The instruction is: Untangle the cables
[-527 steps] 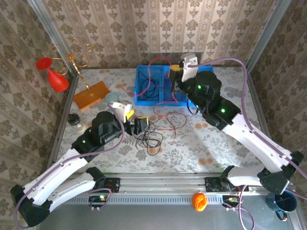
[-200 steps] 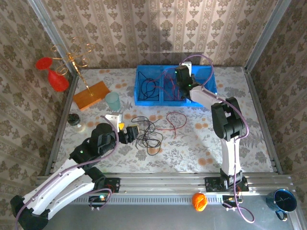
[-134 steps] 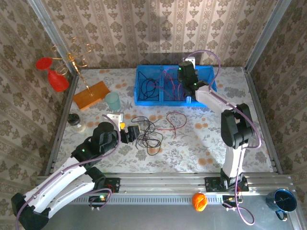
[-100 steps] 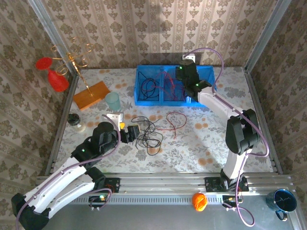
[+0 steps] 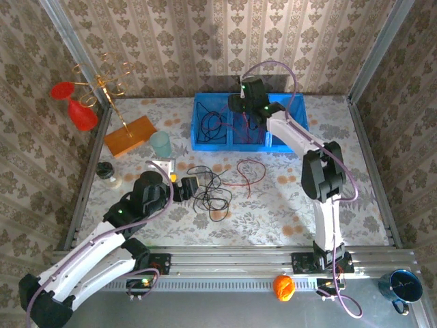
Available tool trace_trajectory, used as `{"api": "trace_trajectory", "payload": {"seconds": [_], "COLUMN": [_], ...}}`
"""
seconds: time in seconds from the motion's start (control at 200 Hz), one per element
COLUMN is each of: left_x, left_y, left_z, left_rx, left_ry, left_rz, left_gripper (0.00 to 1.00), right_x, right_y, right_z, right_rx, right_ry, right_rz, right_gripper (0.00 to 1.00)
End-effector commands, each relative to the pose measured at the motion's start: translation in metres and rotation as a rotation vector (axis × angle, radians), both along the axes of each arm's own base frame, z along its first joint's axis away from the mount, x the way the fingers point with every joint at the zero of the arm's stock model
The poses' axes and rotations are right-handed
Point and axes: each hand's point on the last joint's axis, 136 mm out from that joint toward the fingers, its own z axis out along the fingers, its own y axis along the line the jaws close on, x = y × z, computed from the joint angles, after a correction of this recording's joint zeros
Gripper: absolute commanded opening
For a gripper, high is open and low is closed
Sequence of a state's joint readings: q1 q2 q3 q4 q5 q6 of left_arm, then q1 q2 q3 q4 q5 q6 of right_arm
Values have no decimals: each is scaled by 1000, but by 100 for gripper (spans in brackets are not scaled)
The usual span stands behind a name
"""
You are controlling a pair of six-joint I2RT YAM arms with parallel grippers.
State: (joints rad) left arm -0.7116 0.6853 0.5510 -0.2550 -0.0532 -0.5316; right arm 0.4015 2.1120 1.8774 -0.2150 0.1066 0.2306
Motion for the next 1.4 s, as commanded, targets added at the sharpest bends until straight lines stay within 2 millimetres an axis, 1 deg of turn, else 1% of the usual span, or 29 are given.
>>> {"api": "trace_trajectory", "payload": {"seconds": [0.0, 0.14, 0.22, 0.285, 0.34, 0.415, 0.505, 0.59, 0.69, 0.735, 0.745, 0.76, 0.805, 0.835, 0.87, 0.915, 0.93, 0.95, 1.05, 1.11, 1.17, 1.25, 1.39], "left_x": [0, 2, 4, 5, 5, 6, 6, 6, 5, 5, 5, 5, 5, 5, 5, 5, 5, 4, 4, 4, 3, 3, 3], "left_y": [-2, 2, 3, 3, 3, 3, 2, 2, 2, 2, 2, 2, 1, 1, 1, 0, 0, 0, 0, -1, -1, -1, -1], "left_z": [7, 7, 6, 5, 5, 5, 6, 7, 7, 8, 7, 7, 7, 7, 7, 7, 8, 8, 8, 8, 7, 6, 6], "left_rx": [-9, -2, -6, -11, -14, -15, -16, -17, -23, -28, -29, -29, -34, -38, -42, -43, -45, -48, -54, -58, -58, -63, -66], "left_ry": [1, -1, 5, 7, 10, 11, 11, 9, 11, 12, 12, 13, 14, 15, 16, 17, 16, 16, 17, 18, 22, 25, 26], "left_rz": [-14, -2, 2, 2, 2, 2, -1, -1, -1, -1, 0, 0, -2, -1, -2, -2, -3, -5, -4, -5, -6, -7, -7], "left_gripper": [85, 85, 85, 85, 84, 84, 84, 83, 83, 83, 83, 83, 83, 83, 83, 82, 82, 82, 82, 82, 82, 82, 81], "right_x": [1, 2, -2, -5, -7, -9, -13, -18, -29, -36, -37, -40, -47, -52, -57, -63, -64, -66, -74, -80, -82, -82, -83], "right_y": [3, 2, 5, 6, 7, 4, 4, 1, -5, -8, -9, -10, -17, -22, -27, -34, -35, -39, -50, -53, -65, -83, -99], "right_z": [-32, -47, -52, -52, -55, -52, -37, -19, 17, 38, 38, 46, 62, 69, 83, 92, 92, 98, 110, 115, 117, 112, 96], "right_rx": [-8, 0, 16, 29, 26, 21, 24, 32, 57, 74, 76, 84, 110, 123, 140, 144, 145, 149, 159, 163, 165, 160, 150], "right_ry": [121, 151, 171, 176, 179, 167, 130, 84, -32, -103, -109, -134, -196, -231, -275, -310, -316, -333, -395, -434, -444, -440, -417], "right_rz": [63, 76, 97, 113, 122, 119, 126, 126, 112, 103, 100, 96, 76, 58, 39, 16, 9, -6, -36, -39, -97, -190, -265], "right_gripper": [50, 47, 45, 42, 31, 15, 0, 0, 0, 0, 0, 0, 0, 0, 0, 0, 0, 0, 0, 0, 0, 0, 0]}}
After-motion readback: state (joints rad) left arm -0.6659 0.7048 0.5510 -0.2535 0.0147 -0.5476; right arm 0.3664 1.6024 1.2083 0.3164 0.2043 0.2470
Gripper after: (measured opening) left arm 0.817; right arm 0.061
